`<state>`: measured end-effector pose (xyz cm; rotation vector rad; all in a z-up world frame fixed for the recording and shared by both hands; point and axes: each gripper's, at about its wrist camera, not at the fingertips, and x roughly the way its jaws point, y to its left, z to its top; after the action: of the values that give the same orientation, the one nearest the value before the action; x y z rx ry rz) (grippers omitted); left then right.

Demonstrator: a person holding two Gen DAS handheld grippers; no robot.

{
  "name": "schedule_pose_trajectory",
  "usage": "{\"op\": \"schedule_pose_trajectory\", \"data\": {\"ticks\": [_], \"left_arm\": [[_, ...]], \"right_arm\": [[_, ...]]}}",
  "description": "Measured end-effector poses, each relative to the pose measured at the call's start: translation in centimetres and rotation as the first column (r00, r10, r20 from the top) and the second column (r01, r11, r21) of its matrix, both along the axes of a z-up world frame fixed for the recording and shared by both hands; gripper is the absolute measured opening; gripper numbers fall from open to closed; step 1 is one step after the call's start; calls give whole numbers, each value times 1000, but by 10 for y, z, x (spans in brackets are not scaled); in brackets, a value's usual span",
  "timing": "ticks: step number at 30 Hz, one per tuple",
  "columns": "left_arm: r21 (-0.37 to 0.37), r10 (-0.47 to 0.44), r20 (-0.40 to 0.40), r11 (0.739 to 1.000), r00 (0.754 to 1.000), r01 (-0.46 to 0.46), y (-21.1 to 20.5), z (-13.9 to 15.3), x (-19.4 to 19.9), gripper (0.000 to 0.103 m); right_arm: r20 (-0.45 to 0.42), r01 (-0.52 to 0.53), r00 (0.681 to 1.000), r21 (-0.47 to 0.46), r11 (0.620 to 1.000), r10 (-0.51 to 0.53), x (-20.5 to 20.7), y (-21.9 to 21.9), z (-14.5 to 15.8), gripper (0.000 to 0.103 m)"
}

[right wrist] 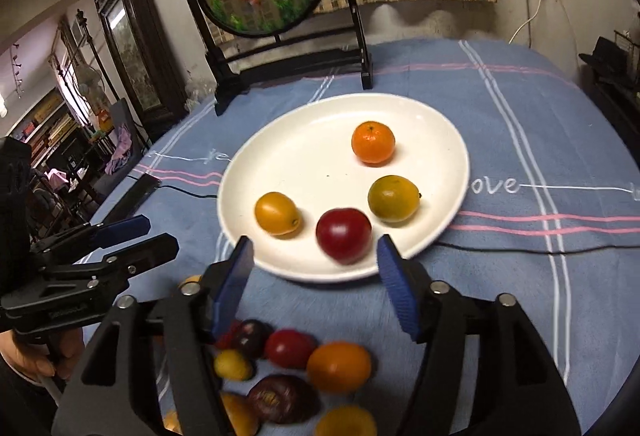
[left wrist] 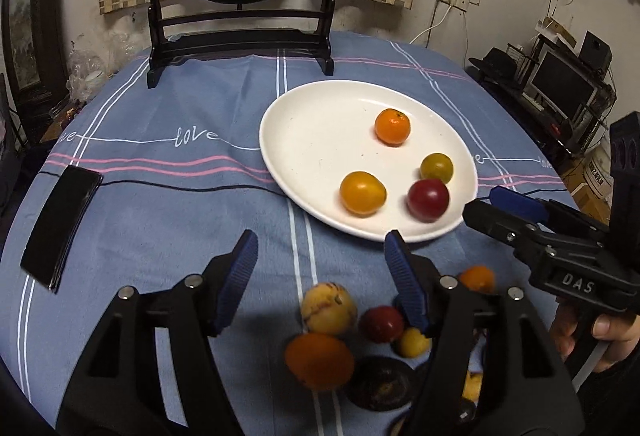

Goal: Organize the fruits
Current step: 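Carry the orange tomato and red apple to the plate and release both, then grasp the large orange with the left tool while the right tool grasps a small orange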

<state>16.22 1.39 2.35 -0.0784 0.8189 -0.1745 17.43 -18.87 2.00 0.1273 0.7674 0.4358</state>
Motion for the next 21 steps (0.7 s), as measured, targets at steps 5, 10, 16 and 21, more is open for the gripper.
{"op": "schedule_pose_trajectory", "data": {"ticks": [5, 10, 16, 21], "left_arm": [[2, -16, 18, 1000, 1000, 16, -2, 8, -31, 71], [2, -14, 35, 1000, 999, 14, 3, 11, -59, 74], [14, 3, 28, 1000, 1000, -3, 19, 0, -90, 77], [17, 11, -16, 1000, 1000, -11, 30, -19, -106, 77]], "right_arm": [[49, 16, 999, -15, 1000, -15, -41, -8, 14, 69], [74, 53, 996, -6, 999, -52, -76, -21, 23, 70], [79, 57, 995, -38, 998, -54, -114, -23, 15, 70], [44, 61, 997, -47, 997, -59, -131, -24, 0, 71]]}}
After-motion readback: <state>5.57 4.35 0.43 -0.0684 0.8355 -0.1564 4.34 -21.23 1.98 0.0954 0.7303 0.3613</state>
